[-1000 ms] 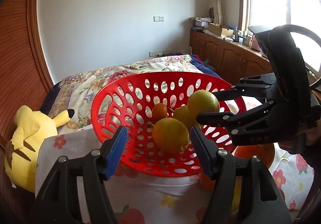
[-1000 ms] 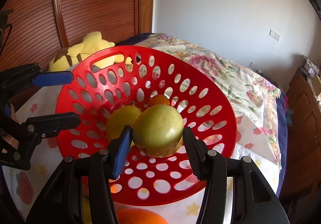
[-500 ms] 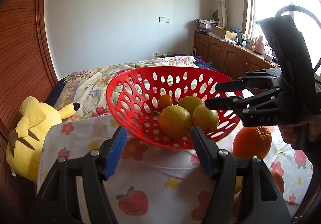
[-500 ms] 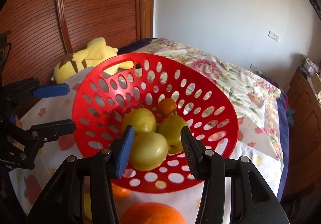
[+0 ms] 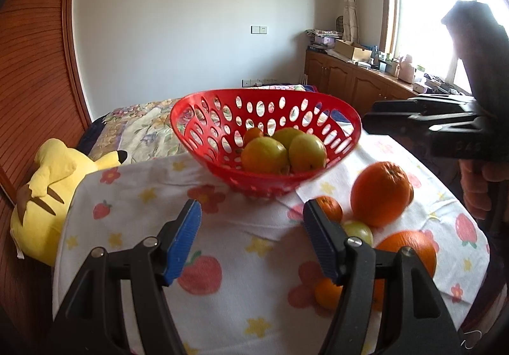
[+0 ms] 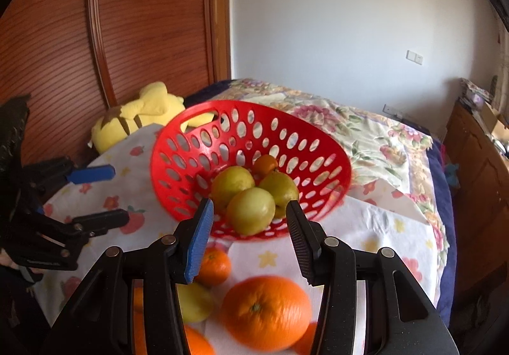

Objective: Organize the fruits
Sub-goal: 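Move the right tool to the large orange and close around it, then grasp the small tangerine with the left tool while the right tool holds the large orange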

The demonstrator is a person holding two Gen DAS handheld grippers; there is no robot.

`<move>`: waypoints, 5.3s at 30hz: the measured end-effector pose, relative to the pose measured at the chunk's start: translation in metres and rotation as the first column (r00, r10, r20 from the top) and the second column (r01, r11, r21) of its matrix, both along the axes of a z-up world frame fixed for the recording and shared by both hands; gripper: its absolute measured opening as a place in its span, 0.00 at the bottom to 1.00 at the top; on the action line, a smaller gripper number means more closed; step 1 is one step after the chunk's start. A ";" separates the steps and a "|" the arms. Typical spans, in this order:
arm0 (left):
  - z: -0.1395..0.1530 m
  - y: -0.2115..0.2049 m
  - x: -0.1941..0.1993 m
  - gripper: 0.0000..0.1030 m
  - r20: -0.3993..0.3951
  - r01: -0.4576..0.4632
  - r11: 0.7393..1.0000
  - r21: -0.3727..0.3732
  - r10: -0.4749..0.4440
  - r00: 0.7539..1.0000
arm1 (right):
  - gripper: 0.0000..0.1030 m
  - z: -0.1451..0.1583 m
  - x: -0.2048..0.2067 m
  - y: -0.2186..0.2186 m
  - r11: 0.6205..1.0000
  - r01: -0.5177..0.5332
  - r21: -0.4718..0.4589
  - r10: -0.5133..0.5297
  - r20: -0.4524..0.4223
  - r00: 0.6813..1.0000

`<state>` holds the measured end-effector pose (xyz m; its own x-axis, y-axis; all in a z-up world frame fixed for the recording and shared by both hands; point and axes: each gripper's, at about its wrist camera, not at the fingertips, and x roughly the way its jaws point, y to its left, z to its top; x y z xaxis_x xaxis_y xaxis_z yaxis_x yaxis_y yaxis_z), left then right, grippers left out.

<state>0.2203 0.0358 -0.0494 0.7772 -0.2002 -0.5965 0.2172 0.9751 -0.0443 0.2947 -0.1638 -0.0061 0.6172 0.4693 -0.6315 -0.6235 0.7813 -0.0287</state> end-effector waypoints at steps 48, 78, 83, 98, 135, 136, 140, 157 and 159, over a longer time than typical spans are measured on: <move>-0.038 -0.011 -0.065 0.67 0.060 -0.025 0.999 0.020 0.024 0.998 | 0.90 -0.081 -0.117 -0.012 0.986 0.146 0.077 -0.141 -0.069 0.988; -0.039 -0.013 -0.065 0.67 0.054 -0.030 0.999 0.036 0.028 0.998 | 0.95 -0.093 -0.116 -0.016 0.988 0.124 0.094 -0.109 -0.149 0.983; -0.040 -0.013 -0.064 0.67 0.051 -0.030 0.999 0.038 0.028 0.998 | 0.95 -0.092 -0.123 -0.028 0.986 0.136 0.099 -0.122 -0.138 0.983; -0.044 -0.033 -0.059 0.67 -0.029 0.031 0.999 0.035 -0.030 0.999 | 0.95 -0.093 -0.124 -0.052 0.975 0.190 0.114 -0.176 -0.118 0.977; -0.051 -0.060 -0.055 0.33 -0.146 0.127 0.992 0.018 -0.123 0.982 | 0.95 -0.095 -0.126 -0.048 0.977 0.190 0.097 -0.181 -0.094 0.979; -0.049 -0.059 -0.058 0.33 -0.136 0.123 0.992 0.020 -0.120 0.983 | 0.95 -0.095 -0.126 -0.048 0.977 0.190 0.097 -0.181 -0.094 0.979; -0.044 -0.052 -0.065 0.33 -0.111 0.114 0.993 0.008 -0.112 0.987 | 0.95 -0.095 -0.126 -0.049 0.977 0.190 0.097 -0.181 -0.093 0.979; -0.029 -0.049 -0.075 0.33 -0.054 0.112 0.994 0.004 -0.111 0.992 | 0.95 -0.093 -0.126 -0.050 0.977 0.194 0.092 -0.185 -0.094 0.978; -0.027 -0.047 -0.074 0.33 -0.047 0.110 0.994 0.003 -0.110 0.993 | 0.94 -0.092 -0.127 -0.052 0.976 0.193 0.097 -0.184 -0.097 0.978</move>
